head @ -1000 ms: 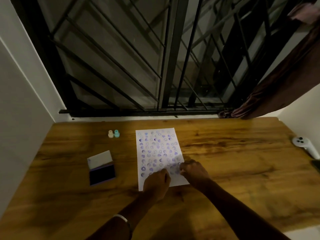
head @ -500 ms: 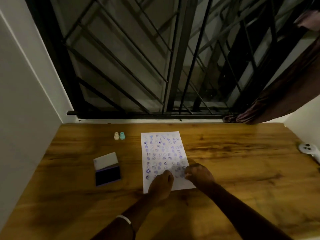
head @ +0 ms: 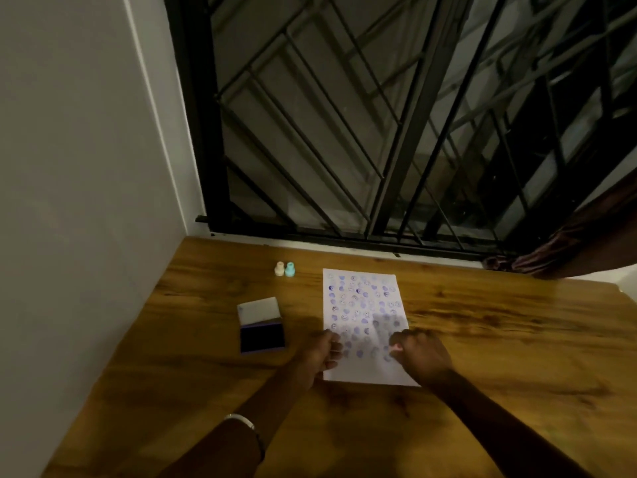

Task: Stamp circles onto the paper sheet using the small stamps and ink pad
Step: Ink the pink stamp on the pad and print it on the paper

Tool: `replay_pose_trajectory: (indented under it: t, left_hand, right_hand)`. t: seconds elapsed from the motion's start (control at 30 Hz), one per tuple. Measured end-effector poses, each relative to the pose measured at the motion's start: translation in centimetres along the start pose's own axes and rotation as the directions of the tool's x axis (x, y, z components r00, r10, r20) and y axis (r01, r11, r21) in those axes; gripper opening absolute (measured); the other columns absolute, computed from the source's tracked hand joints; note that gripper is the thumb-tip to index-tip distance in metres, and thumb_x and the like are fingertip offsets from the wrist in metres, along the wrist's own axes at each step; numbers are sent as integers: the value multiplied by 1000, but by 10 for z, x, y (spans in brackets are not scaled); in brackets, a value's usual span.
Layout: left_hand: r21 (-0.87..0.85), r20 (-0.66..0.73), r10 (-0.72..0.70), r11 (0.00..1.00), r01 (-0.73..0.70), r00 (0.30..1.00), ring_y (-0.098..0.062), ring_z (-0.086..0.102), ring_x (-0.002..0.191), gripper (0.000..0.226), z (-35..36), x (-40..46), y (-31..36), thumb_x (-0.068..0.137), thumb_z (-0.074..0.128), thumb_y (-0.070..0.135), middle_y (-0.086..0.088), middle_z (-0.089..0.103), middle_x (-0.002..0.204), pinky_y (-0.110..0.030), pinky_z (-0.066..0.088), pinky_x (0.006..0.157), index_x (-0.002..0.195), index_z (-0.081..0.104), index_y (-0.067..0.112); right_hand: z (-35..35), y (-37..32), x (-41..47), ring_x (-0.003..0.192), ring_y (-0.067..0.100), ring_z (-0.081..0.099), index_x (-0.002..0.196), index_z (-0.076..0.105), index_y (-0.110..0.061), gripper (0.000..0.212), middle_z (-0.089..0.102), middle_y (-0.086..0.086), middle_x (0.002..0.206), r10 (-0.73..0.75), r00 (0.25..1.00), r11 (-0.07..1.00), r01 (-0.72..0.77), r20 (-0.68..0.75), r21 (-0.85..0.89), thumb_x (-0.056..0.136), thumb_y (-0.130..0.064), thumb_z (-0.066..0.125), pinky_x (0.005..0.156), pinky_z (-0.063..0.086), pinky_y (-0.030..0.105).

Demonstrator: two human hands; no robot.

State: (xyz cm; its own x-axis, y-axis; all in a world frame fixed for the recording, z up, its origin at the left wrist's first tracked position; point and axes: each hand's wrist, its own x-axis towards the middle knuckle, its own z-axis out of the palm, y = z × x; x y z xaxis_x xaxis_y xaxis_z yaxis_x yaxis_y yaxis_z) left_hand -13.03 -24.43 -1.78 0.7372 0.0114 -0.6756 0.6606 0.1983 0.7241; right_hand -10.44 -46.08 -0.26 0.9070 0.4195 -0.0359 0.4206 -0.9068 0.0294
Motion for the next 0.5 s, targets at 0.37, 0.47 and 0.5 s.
replay_pose_trajectory:
  t: [0.37, 0.47, 0.5]
  left_hand:
    - [-394, 19, 66, 917, -54, 998, -30, 62, 110, 45, -38, -23, 2, 96, 44, 46, -14, 66, 119, -47, 51, 94, 120, 56, 10]
    - [-445, 3, 30, 895, -26, 1000, -28, 62, 106, 45, -43, -25, 2, 94, 48, 48, -12, 66, 117, -38, 54, 74, 117, 59, 11]
    - [-450, -4, 18, 893, -17, 1000, -28, 61, 107, 42, -44, -26, 2, 94, 48, 48, -12, 65, 118, -37, 54, 70, 114, 60, 12]
  right_hand:
    - [-20, -123, 31, 80, 11, 65, 90, 65, -25, 12, 72, -2, 88, -307, 928, 882, 362, -213, 303, 91, -19, 54, 83, 48, 26]
    - [-18, -138, 33, 89, 12, 65, 94, 66, -23, 18, 72, -2, 97, -296, 926, 861, 364, -232, 354, 85, -9, 58, 94, 48, 31]
    - [-18, -141, 33, 91, 12, 65, 95, 66, -22, 19, 72, -2, 98, -300, 925, 860, 368, -234, 354, 84, -9, 58, 94, 49, 33]
